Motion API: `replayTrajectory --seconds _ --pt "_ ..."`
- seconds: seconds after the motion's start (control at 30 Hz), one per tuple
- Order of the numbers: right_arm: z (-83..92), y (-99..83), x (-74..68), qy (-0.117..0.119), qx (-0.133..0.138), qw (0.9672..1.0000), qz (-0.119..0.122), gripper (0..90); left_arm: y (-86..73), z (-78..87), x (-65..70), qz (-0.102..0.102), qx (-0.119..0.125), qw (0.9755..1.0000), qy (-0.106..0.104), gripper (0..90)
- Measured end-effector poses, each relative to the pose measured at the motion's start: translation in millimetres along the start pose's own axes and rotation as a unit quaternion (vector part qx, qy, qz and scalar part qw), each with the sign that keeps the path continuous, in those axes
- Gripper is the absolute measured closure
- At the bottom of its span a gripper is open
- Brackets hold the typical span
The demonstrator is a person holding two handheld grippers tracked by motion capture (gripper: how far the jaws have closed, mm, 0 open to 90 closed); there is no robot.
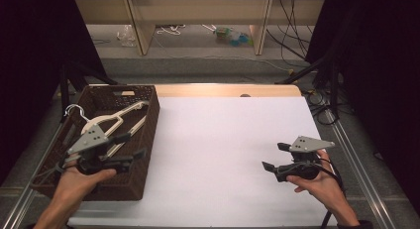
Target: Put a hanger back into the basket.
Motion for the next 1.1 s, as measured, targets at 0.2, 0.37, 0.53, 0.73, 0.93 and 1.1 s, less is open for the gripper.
replayTrajectory --seconds 0.2,0.37,0.53,0.73,0.93,1.1 --pt "-2.8 -0.1 -1.8 0.0 0.014 0.9999 -0.002 16.7 -15.8 -17.9 26.7 -0.033 -0.041 0.9986 -0.007 20.5" --pt "-2.6 1.7 -2.9 -0.001 0.039 0.9991 -0.016 16.7 -18.0 -22.5 47.3 -0.032 -0.025 0.9991 -0.015 22.4" --pt "-0.6 1.7 -7.1 -0.007 0.053 0.9983 -0.023 16.4 -24.7 -36.1 61.7 -0.067 -0.017 0.9976 -0.01 24.0" --pt "0.9 -0.3 -14.5 -0.011 0.074 0.9967 -0.031 16.4 -40.0 -54.7 71.5 -0.046 -0.02 0.9984 -0.025 23.7" --pt "5.0 -5.2 -29.4 -0.004 0.085 0.9957 -0.037 16.4 -51.8 -65.7 82.8 -0.004 0.002 0.9983 -0.058 23.6" --pt "10.4 -12.5 -42.5 -0.001 0.092 0.9951 -0.036 16.4 -62.5 -75.3 81.0 -0.036 -0.02 0.9989 -0.024 23.7"
Point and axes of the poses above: each handheld gripper's, and its own axes: z roughly backward along the jaws, y roughly out of its top, x roughly to its right, the point moved 6 cm from there along -z, roughly forward along the jaws, and after that the axes turned 8 degrees about -x, right-handed, at the moved point
